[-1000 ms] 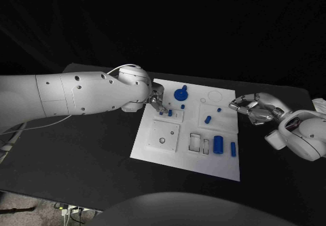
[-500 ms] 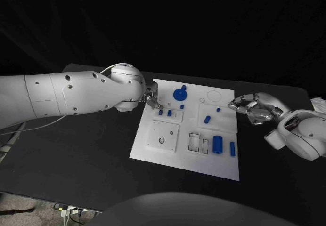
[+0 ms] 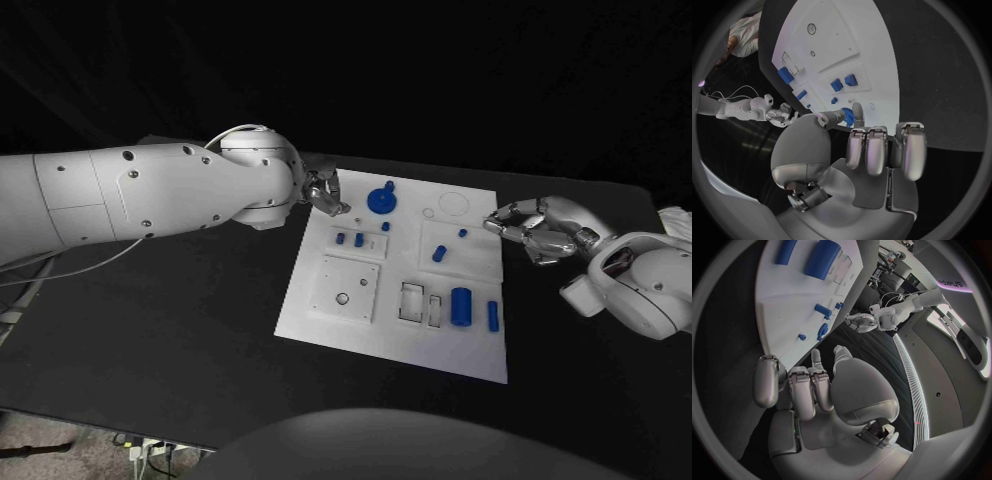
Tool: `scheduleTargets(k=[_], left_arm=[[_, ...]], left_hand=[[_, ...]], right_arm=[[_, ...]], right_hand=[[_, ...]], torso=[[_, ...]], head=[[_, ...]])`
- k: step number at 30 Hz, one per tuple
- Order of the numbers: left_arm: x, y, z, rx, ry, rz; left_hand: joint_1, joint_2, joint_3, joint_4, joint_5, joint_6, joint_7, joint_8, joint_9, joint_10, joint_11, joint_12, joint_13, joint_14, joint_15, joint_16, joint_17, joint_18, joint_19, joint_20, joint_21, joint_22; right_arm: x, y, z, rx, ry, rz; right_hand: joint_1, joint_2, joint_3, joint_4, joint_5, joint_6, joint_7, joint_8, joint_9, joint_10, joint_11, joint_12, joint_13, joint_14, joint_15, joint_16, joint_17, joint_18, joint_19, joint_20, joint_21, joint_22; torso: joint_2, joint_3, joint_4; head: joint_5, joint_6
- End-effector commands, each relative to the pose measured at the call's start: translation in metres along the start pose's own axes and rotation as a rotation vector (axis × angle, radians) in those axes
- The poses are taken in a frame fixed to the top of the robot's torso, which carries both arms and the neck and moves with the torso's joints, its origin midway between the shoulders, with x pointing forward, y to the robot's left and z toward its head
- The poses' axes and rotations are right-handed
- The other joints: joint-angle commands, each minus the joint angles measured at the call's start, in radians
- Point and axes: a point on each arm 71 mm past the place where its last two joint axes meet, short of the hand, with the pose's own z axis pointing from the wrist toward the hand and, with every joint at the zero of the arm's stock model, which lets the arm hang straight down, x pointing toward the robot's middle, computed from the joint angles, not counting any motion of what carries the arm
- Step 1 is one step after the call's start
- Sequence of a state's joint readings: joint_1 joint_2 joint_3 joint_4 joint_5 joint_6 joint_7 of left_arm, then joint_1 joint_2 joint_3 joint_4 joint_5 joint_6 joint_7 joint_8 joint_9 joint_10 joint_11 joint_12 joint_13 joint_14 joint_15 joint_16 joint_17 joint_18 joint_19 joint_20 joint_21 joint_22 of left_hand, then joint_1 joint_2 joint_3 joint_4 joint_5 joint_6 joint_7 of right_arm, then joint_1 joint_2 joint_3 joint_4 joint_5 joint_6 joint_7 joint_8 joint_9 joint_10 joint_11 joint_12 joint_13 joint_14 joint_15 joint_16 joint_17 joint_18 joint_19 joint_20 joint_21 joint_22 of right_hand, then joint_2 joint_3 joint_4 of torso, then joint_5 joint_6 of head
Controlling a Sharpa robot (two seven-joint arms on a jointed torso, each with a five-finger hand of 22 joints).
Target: Assemble the parts on the task board
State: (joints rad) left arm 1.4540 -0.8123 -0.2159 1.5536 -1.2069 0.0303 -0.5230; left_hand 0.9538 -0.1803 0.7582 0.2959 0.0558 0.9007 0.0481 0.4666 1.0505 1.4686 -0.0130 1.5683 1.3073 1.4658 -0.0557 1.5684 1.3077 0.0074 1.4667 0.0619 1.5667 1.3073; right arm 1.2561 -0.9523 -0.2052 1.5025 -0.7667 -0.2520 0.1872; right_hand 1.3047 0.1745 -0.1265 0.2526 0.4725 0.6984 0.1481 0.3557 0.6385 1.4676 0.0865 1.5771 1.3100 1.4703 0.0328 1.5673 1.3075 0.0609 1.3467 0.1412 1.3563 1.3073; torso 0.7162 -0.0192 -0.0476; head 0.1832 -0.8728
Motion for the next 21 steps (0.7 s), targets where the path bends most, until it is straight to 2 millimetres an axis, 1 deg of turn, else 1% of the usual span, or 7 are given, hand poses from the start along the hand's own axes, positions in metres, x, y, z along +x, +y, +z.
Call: scheduleTargets(k=[1,5,10,13,18,21], left_arm=[[0.0020,-0.0034,-0.0007,0.042,0.014,-0.039],[0.0048,-0.0035,-0.0013,0.031,0.032,-0.019],[0.0076,-0.0048,-0.0015,0.010,0.047,0.017],[0.0089,-0.0056,-0.0016,-0.001,0.051,0.036],[0.0082,-0.0068,-0.0018,-0.006,0.027,0.058],[0.0076,-0.0070,-0.0019,-0.011,0.014,0.066]], left_hand=[[-0.005,-0.013,0.009,-0.003,-0.005,0.007,-0.002,-0.001,-0.003,0.102,-0.006,0.002,0.263,0.105,-0.006,0.002,0.263,-0.006,0.101,-0.010,-0.002,0.261],[-0.004,-0.019,0.014,-0.005,-0.005,0.002,-0.001,-0.007,-0.007,0.102,-0.006,0.002,0.263,0.105,-0.006,0.002,0.263,-0.004,0.098,-0.011,-0.008,0.260],[0.020,-0.030,0.025,-0.014,-0.004,-0.003,0.000,-0.016,-0.012,0.102,-0.005,0.002,0.263,0.105,-0.005,0.002,0.263,-0.003,0.095,-0.011,-0.012,0.258],[0.028,-0.032,0.028,-0.016,-0.004,-0.004,0.000,-0.018,-0.012,0.102,-0.005,0.002,0.263,0.105,-0.005,0.002,0.263,-0.003,0.094,-0.011,-0.015,0.257],[0.035,-0.033,0.029,-0.018,-0.004,-0.004,0.000,-0.016,-0.011,0.102,-0.005,0.002,0.263,0.105,-0.005,0.002,0.263,-0.003,0.094,-0.011,-0.015,0.257],[0.042,-0.035,0.026,-0.017,-0.004,0.000,-0.001,-0.008,-0.003,0.102,-0.005,0.002,0.263,0.105,-0.005,0.002,0.263,-0.003,0.096,-0.011,-0.012,0.258]], right_arm=[[0.0019,0.0000,0.0003,0.000,0.019,-0.001],[0.0021,0.0000,0.0004,0.001,0.021,0.000],[0.0025,0.0002,0.0010,0.000,0.023,0.000],[0.0025,0.0002,0.0011,0.000,0.023,0.000],[0.0024,-0.0001,0.0010,0.000,0.023,0.000],[0.0023,-0.0003,0.0009,0.000,0.022,0.000]], right_hand=[[0.006,0.000,0.003,0.003,0.006,-0.005,0.002,-0.006,-0.001,0.103,-0.005,-0.006,0.261,0.100,-0.001,0.003,0.263,0.005,-0.007,0.002,-0.005,0.176],[0.006,0.000,0.003,0.003,0.006,-0.005,0.002,-0.006,-0.001,0.103,-0.005,-0.006,0.261,0.100,-0.001,0.003,0.263,0.005,-0.007,0.002,-0.005,0.176],[0.005,0.000,0.003,0.005,0.006,-0.004,0.002,-0.006,-0.001,0.103,-0.005,-0.006,0.261,0.100,-0.001,0.003,0.263,0.006,-0.007,0.003,-0.005,0.175],[0.005,0.000,0.003,0.005,0.006,-0.004,0.002,-0.006,-0.001,0.103,-0.005,-0.006,0.261,0.100,-0.001,0.003,0.263,0.006,-0.007,0.003,-0.005,0.175],[0.005,0.000,0.003,0.005,0.006,-0.004,0.002,-0.006,-0.001,0.103,-0.005,-0.006,0.261,0.100,-0.001,0.003,0.263,0.006,-0.007,0.003,-0.005,0.175],[0.005,0.000,0.003,0.005,0.006,-0.004,0.002,-0.006,-0.001,0.103,-0.005,-0.006,0.261,0.100,0.000,0.003,0.263,0.005,-0.007,0.003,-0.005,0.175]], torso=[[0.000,0.0003,-0.0006],[0.000,0.0000,-0.0003],[0.000,-0.0004,-0.0006],[0.000,-0.0006,-0.0008],[0.000,0.0000,0.0003],[0.000,-0.0001,0.0008]], head=[[0.002,0.000],[0.002,0.000],[0.002,0.000],[0.001,0.000],[0.000,0.000],[0.000,0.000]])
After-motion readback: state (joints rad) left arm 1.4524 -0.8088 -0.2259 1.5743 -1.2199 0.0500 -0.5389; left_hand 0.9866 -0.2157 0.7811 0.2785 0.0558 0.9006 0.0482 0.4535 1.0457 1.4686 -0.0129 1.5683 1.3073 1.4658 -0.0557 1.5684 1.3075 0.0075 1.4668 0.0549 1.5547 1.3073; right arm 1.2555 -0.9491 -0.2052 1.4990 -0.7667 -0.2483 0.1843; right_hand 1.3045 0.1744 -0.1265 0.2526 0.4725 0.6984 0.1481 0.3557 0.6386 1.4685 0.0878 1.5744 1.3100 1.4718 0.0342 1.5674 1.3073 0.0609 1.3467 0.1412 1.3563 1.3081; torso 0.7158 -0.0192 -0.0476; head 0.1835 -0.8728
